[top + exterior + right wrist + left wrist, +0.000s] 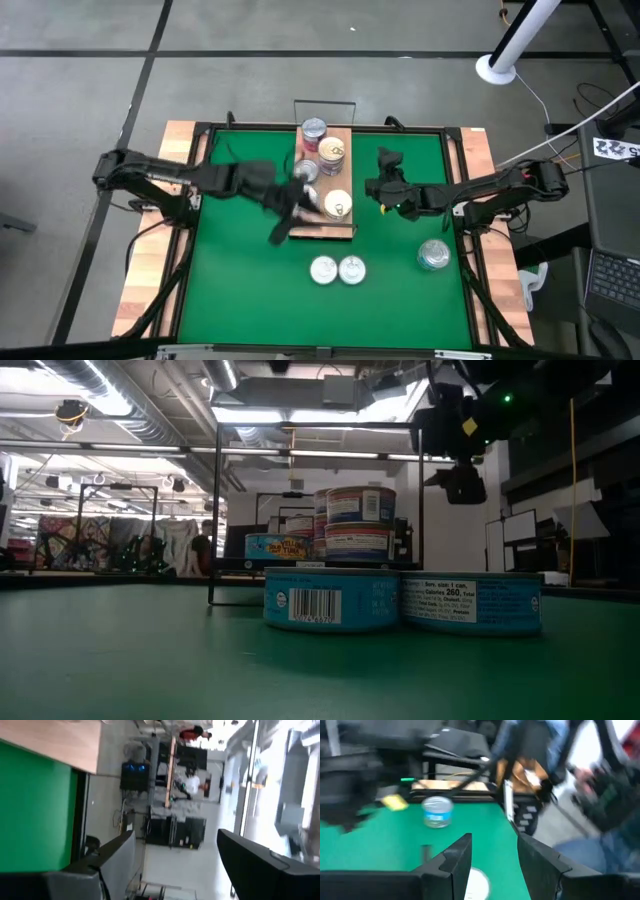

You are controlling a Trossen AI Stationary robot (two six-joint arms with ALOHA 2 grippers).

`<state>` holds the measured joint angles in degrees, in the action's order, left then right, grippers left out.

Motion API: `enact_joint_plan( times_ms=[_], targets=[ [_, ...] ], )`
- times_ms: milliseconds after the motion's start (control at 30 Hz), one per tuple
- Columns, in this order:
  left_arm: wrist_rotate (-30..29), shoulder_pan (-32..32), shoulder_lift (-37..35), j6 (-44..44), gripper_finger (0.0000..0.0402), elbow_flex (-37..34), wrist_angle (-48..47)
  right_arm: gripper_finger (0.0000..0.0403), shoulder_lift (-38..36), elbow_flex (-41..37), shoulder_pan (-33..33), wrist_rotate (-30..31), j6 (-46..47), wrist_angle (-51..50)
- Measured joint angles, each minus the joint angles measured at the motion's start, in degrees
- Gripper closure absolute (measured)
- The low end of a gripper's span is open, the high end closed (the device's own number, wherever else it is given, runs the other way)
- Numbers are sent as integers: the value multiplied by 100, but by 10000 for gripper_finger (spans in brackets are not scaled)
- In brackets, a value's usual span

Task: Stack canned seafood by type on shelf
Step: Stack the light blue tuna can on top of the light blue tuna can on the shelf

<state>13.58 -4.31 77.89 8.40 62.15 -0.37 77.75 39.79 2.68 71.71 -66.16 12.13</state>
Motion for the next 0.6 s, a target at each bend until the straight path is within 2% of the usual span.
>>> enact_joint_plan(
  times_ms=[133, 300, 433, 600],
  targets=[
    [-822, -1015, 164, -781, 249, 2, -9, 123, -108, 0, 0, 407, 429, -84],
    [-1628, -1946, 597, -952, 249, 2, 154, 123, -111, 0, 30, 1098, 999, -127],
    [-2110, -2351, 1078, -905, 249, 2, 387, 123, -124, 0, 256, 1508, 1329, -251],
    [-2552, -2518, 1718, -1029, 249, 2, 670, 123, -201, -2, 698, 1514, 1579, -307]
  ],
)
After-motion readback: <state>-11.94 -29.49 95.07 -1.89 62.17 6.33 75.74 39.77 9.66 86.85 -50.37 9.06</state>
